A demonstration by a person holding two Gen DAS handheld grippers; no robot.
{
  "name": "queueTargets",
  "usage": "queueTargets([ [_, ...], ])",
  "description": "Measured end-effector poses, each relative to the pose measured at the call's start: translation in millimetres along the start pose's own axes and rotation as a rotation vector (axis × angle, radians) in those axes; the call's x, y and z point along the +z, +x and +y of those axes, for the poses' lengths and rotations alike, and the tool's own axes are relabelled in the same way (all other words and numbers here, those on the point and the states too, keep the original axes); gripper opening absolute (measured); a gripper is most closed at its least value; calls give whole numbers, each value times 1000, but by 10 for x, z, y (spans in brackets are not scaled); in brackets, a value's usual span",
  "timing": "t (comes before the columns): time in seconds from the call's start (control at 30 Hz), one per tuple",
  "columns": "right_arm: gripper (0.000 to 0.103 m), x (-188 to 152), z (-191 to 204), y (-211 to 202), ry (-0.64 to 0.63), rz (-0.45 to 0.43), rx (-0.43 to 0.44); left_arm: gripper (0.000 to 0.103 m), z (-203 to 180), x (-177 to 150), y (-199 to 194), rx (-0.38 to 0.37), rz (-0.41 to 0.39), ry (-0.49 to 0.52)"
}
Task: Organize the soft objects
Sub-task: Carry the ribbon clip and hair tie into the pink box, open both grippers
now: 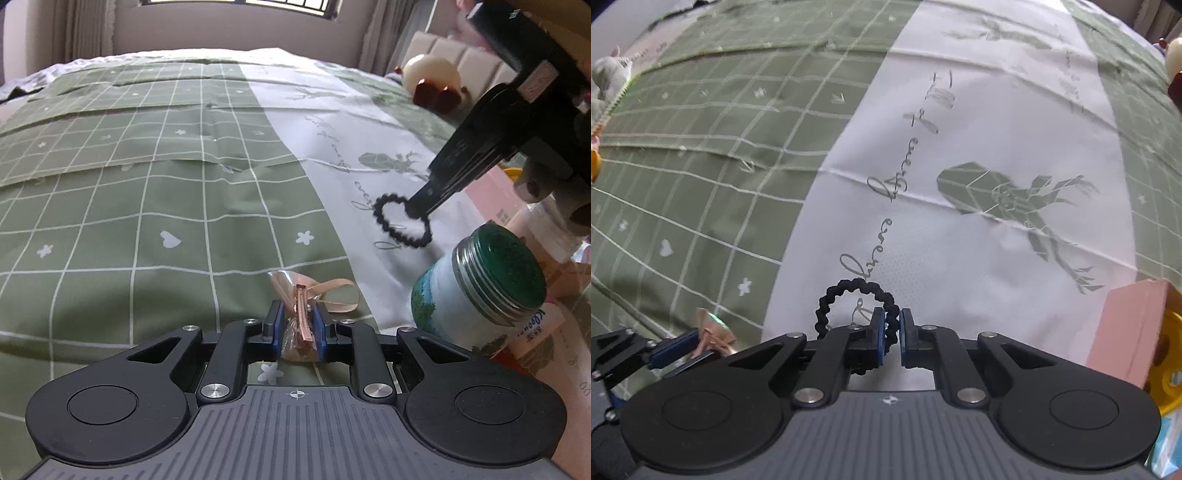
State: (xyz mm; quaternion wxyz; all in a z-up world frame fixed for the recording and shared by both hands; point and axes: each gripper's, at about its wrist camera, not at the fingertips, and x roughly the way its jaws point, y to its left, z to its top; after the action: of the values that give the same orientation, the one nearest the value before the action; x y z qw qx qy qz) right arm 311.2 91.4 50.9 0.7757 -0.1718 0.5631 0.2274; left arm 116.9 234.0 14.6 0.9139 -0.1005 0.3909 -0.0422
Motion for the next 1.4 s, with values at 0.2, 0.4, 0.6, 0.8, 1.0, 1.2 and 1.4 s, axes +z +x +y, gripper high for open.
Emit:
queueTargets([
  [0.2,8,-125,-83,-494,19,-104,24,16,-27,-7,-91,-3,-25,-27],
  [0.4,8,-330,-117,-1113,17,-217,43,15,-141,63,-510,33,-85,7],
  [0.6,8,-627,-185,-1684,18,-309,44,15,-429,198,-1045,57,-172,66],
  [0.8,8,-1012,-518,-2176,53,-401,62,15,-971,387,-1433,56,-242,159],
  [1.0,8,-1412,-1106,-2409,149,-456,71,15,-1585,546,-1459,16,-249,238],
  [1.2,8,-1802,-1796,-2415,256,-490,54,15,-2236,676,-1146,-76,-208,286],
  [1.4,8,-2058,-2372,-2071,335,-464,15,15,-2815,769,-679,-160,-145,318],
])
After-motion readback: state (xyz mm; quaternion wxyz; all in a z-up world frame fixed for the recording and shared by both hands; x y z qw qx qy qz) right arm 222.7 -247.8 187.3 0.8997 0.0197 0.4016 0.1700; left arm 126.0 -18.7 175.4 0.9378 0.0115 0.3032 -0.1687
